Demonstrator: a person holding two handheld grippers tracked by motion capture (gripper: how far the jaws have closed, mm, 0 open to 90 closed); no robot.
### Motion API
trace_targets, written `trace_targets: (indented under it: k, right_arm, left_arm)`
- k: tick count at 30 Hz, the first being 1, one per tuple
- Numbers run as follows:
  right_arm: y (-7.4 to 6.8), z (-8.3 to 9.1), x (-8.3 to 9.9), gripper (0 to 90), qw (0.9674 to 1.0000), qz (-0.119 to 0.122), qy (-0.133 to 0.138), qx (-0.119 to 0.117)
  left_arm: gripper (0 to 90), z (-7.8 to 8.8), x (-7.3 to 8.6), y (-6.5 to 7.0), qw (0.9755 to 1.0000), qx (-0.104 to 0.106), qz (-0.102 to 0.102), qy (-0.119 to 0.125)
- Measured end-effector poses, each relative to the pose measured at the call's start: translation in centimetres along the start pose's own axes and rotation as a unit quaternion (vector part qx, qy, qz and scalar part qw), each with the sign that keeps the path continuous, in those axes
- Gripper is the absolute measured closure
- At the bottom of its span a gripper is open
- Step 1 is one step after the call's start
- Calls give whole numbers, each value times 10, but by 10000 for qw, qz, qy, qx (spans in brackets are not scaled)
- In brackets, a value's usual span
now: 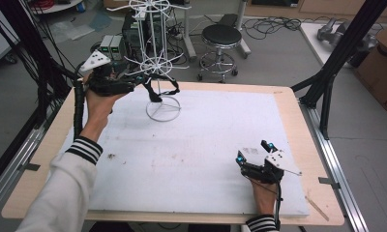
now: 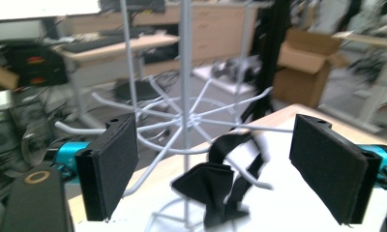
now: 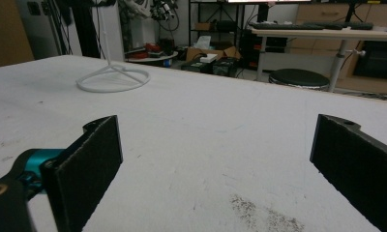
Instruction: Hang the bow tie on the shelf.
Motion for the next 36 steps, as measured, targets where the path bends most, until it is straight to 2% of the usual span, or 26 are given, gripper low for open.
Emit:
trace_targets:
  k: [2, 3, 6, 7, 8, 9, 11, 12, 13, 15, 19, 20, 21, 23, 29, 31, 33, 36]
  right_arm:
    - [0, 0, 0, 34, 10000, -5, -20, -8]
    - [0, 0, 0, 34, 10000, -12, -20, -14]
    - [0, 0, 0, 34, 10000, -26, 12, 8]
    - [0, 0, 0, 34, 10000, -1, 18, 4]
    - [0, 0, 0, 34, 10000, 4, -1, -2]
    - [0, 0, 0, 34, 10000, 4, -1, -2]
    - [0, -1, 0, 34, 10000, 56, -14, 8]
    - [-1, -1, 0, 34, 10000, 69, -20, 6]
    - [-1, -1, 0, 34, 10000, 60, -33, 13]
    - [-1, -1, 0, 34, 10000, 72, -30, 15]
    - [-1, 0, 0, 34, 10000, 37, -24, 19]
    - [-1, 0, 0, 34, 10000, 51, -14, 8]
    - [-1, 0, 0, 34, 10000, 48, -11, 14]
    - [-1, 0, 0, 34, 10000, 66, 3, 13]
    - [-1, 0, 0, 34, 10000, 23, 14, 15]
    - [0, 0, 0, 34, 10000, 41, 46, 8]
    - [0, 0, 0, 34, 10000, 12, 53, -1]
    - [-1, 1, 0, 34, 10000, 5, 52, -15]
  left_arm:
    - [155, 18, -6, 1, 9997, 170, -54, 136]
    - [138, 25, -8, 2, 9996, 212, -46, 189]
    - [131, 49, -12, 5, 9988, 271, -223, 338]
    - [131, 49, -12, 5, 9988, 271, -223, 338]
    - [131, 67, -11, 6, 9977, 320, -333, 501]
    - [131, 67, -11, 6, 9977, 320, -333, 501]
    - [131, 91, -3, 6, 9958, 362, -369, 759]
    - [131, 91, -3, 6, 9958, 362, -369, 759]
    - [131, 103, 9, 5, 9950, 360, -426, 830]
    - [131, 111, 26, 2, 9954, 392, -410, 768]
    - [121, 125, 63, -2, 9967, 406, -175, 677]
    - [121, 125, 63, -2, 9967, 406, -175, 677]
    - [120, 132, 82, -5, 9977, 319, -82, 585]
    - [114, 139, 101, -6, 9982, 250, -3, 546]
    - [111, 151, 131, -3, 9983, 186, 56, 555]
    - [111, 152, 135, -1, 9981, 173, 68, 580]
    - [111, 156, 144, 3, 9980, 75, -11, 633]
    - [111, 157, 149, 4, 9979, 62, 14, 647]
Point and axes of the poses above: each handheld gripper's, and its own axes: z roughly backward along the jaws, x roughly out of its underside, y roughly to its right, the point moved 5 cm from there along -z, roughly forward along the jaws, and after that the axes turned 14 degrees about y, right-handed, at the moved point
